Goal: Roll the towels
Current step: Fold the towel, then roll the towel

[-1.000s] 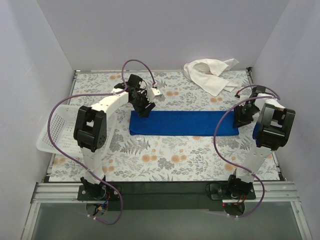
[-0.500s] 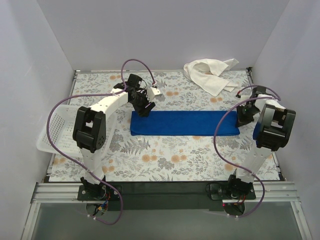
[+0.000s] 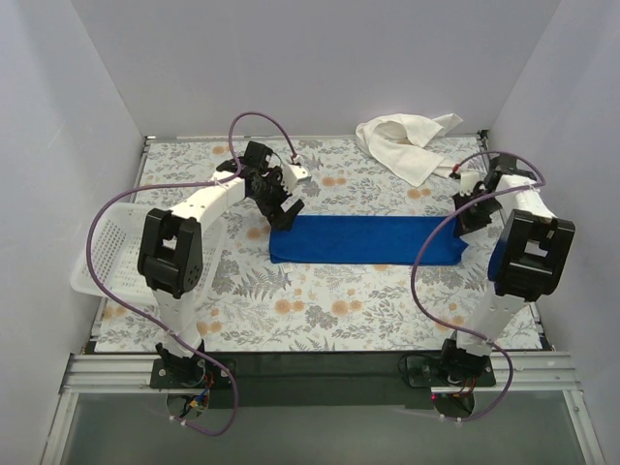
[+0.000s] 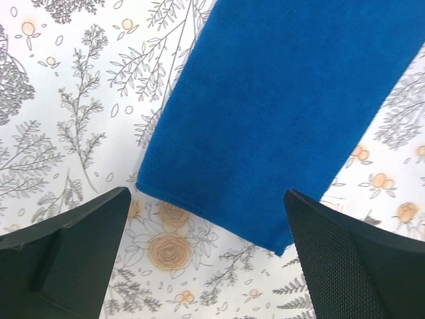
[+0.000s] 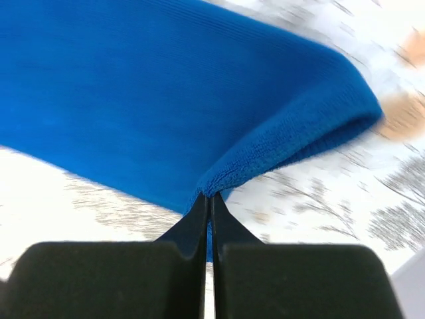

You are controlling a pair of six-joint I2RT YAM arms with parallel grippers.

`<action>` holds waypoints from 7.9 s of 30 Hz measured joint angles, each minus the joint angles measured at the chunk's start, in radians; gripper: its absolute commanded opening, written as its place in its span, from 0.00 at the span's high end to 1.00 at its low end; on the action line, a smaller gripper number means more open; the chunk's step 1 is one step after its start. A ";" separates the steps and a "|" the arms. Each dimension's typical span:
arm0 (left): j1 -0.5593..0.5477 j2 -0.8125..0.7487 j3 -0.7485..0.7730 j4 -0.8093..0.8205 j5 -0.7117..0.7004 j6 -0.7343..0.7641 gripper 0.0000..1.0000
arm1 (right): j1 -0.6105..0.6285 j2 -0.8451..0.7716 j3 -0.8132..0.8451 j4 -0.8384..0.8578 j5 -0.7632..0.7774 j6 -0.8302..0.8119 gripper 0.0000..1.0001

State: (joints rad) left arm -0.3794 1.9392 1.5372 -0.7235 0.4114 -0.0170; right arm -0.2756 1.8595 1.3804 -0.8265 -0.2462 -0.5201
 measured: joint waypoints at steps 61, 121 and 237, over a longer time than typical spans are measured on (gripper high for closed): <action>0.194 -0.004 0.007 -0.001 0.258 -0.132 0.02 | 0.531 0.248 0.095 0.113 -0.503 0.371 0.69; 0.004 0.280 0.307 0.064 0.102 -0.219 1.00 | 0.496 -0.023 -0.176 0.014 -0.578 0.141 0.77; -0.380 -0.278 -0.377 0.274 0.050 0.254 1.00 | 0.557 -0.080 -0.147 0.356 -0.560 0.396 0.20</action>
State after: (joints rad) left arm -0.7593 1.6611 1.1606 -0.4492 0.4618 0.2371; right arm 0.2813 1.7790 1.2335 -0.4702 -0.8059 -0.1246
